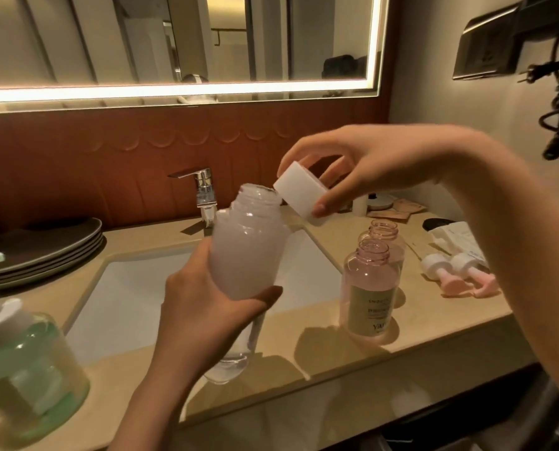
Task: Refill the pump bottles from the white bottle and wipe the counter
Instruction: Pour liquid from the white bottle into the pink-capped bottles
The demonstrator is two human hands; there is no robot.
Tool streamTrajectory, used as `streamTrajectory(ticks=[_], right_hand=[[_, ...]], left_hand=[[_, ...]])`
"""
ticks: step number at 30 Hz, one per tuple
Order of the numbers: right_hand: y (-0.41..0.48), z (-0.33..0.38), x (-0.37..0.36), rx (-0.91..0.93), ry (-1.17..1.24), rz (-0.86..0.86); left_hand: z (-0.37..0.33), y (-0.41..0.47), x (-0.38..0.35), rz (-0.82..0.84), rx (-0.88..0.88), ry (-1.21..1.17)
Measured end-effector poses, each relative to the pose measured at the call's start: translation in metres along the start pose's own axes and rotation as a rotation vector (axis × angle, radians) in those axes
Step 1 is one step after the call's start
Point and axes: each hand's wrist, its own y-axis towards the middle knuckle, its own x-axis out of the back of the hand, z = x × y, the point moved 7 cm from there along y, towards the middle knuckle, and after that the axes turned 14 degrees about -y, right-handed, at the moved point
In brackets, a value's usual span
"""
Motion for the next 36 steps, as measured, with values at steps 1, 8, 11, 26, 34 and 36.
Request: streamTrajectory(ticks=[1,8,11,26,34,36], right_hand=[[0.002,-0.003,-0.009,-0.012,-0.023,-0.02],[0.021,-0.001,-0.142,-0.044,-0.176,0.123],[0.023,0.001,-0.179,-0.039,-0.238,0.179],[-0.073,-0.023,-0.162,-0.133,0.691,-0.343],[-0.136,-0.013,-0.114,-0.065,0.922,-0.649],[-0.146,-0.02,-0.116,-0.198,0.915,-0.726]], left_hand=[[-0.001,0.001,0.004,-0.012,-0.005,-0.01],[-0.01,0.002,0.022,-0.071,-0.002,-0.062],[-0.013,-0.001,0.02,-0.047,0.022,-0.054],[-0.024,-0.015,-0.037,0.052,0.034,-0.157],[-0.048,-0.044,-0.115,0.125,0.008,-0.183],[-0.05,-0.054,-0.139,0.156,0.01,-0.143]])
